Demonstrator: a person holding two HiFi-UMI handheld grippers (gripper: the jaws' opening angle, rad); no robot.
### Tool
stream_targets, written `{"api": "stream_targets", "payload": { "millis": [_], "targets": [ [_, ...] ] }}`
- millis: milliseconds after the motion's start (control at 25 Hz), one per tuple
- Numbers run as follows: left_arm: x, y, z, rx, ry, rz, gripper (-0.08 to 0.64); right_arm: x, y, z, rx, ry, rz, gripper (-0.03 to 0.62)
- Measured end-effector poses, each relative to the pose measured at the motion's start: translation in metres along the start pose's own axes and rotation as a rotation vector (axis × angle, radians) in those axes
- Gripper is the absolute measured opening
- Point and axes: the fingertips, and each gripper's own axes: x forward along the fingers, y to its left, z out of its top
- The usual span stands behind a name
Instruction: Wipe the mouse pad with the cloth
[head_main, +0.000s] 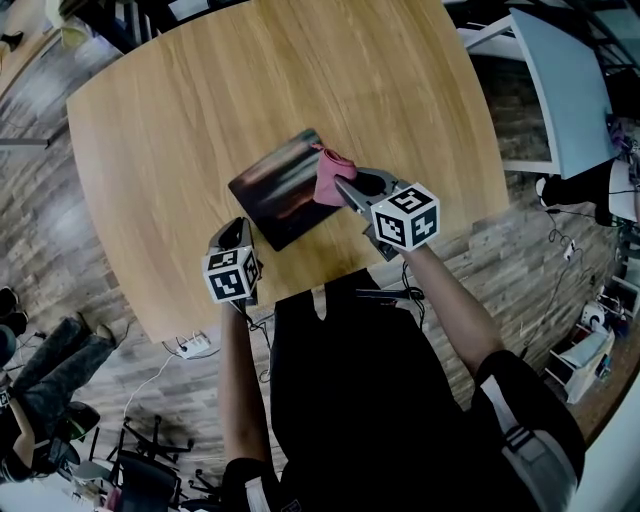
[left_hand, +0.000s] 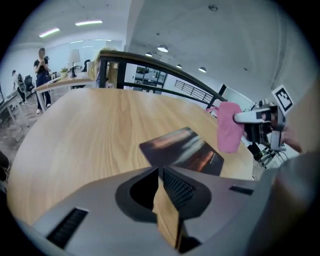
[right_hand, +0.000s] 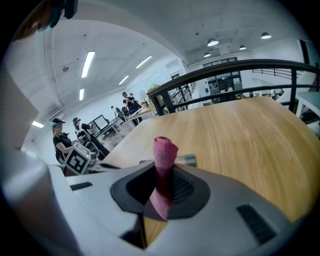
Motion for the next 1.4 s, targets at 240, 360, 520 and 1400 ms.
{"api": "stream_targets", "payload": {
  "millis": [240, 360, 520, 1400],
  "targets": [
    [0.017, 0.026, 0.040, -0.018, -0.021, -0.015, 0.032, 0.016, 0.050, -0.026, 0.040, 0.054, 0.113, 0.066],
    [0.026, 0.024, 0.047, -0.039, -0.011, -0.057, 0.119, 0.023, 0.079, -0.041, 0.047, 0.092, 0.186, 0.066],
    [0.035, 0.019, 0.042, -0.025, 0.038, -0.081, 0.127, 0.039, 0.118, -0.069, 0.014, 0.186, 0.279, 0.066],
    [0.052, 0.028, 0.021, 0.079, 0.187, 0.013, 0.061, 0.123, 0.111, -0.135, -0.019, 0.399, 0.211, 0.066]
  ]
}}
